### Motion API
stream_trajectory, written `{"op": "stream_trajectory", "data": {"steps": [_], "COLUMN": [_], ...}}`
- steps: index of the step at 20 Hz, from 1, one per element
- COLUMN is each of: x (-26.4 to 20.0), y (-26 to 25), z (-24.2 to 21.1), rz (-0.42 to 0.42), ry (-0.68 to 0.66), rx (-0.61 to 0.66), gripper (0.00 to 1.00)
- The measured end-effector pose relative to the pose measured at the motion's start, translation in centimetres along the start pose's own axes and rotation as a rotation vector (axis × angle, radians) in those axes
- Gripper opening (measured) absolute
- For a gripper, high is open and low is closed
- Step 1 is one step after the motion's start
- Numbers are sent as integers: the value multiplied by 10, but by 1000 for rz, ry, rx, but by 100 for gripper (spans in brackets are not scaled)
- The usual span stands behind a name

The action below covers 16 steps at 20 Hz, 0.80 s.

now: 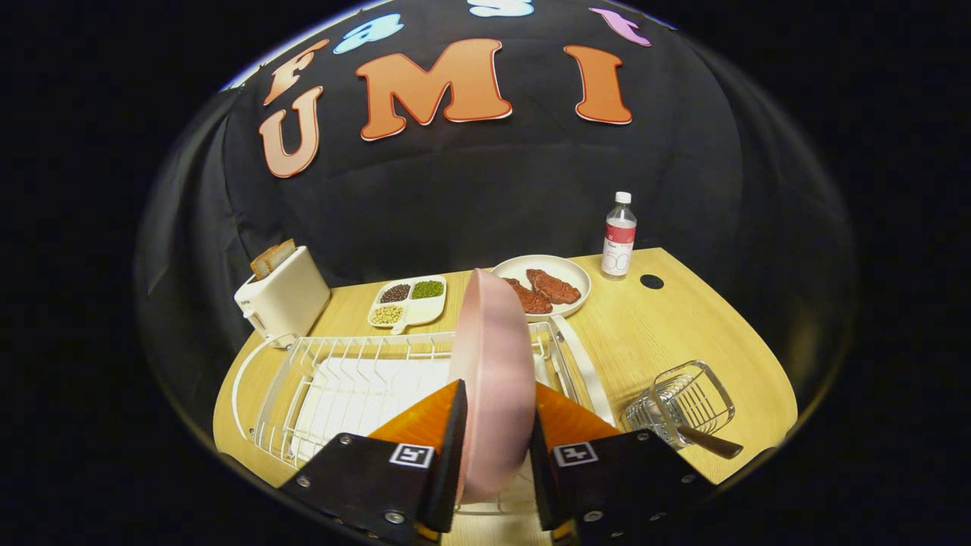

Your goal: Take the plate from the dish rack, then take the spoon from the basket and place it into the plate.

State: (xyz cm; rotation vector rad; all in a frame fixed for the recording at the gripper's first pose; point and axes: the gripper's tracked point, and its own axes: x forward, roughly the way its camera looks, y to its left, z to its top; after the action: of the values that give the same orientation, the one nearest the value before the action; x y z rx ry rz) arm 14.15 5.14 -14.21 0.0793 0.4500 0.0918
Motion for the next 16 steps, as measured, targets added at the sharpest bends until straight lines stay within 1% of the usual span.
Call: {"op": "stream_trajectory", "data": {"steps": [1, 4, 5, 7, 8, 10, 11, 12, 13, 15, 16], "x": [0, -2, -3, -4, -6, -8, -13, -18, -23, -33, -38], "y": [0, -7, -10, -7, -7, -13, -12, -4, -1, -5, -3], "z": [3, 21, 29, 34, 41, 56, 65, 70, 76, 79, 78], "rz": [-2, -38, -54, -60, -73, -124, -132, -106, -96, -108, -101], "ry": [-5, -43, -63, -63, -82, -118, -149, -156, -166, -179, -177], "rx": [15, 36, 18, -37, -66, -140, -161, -147, -134, -141, -139], "gripper": [36, 31, 29, 27, 27, 25, 25, 24, 22, 22, 22]}}
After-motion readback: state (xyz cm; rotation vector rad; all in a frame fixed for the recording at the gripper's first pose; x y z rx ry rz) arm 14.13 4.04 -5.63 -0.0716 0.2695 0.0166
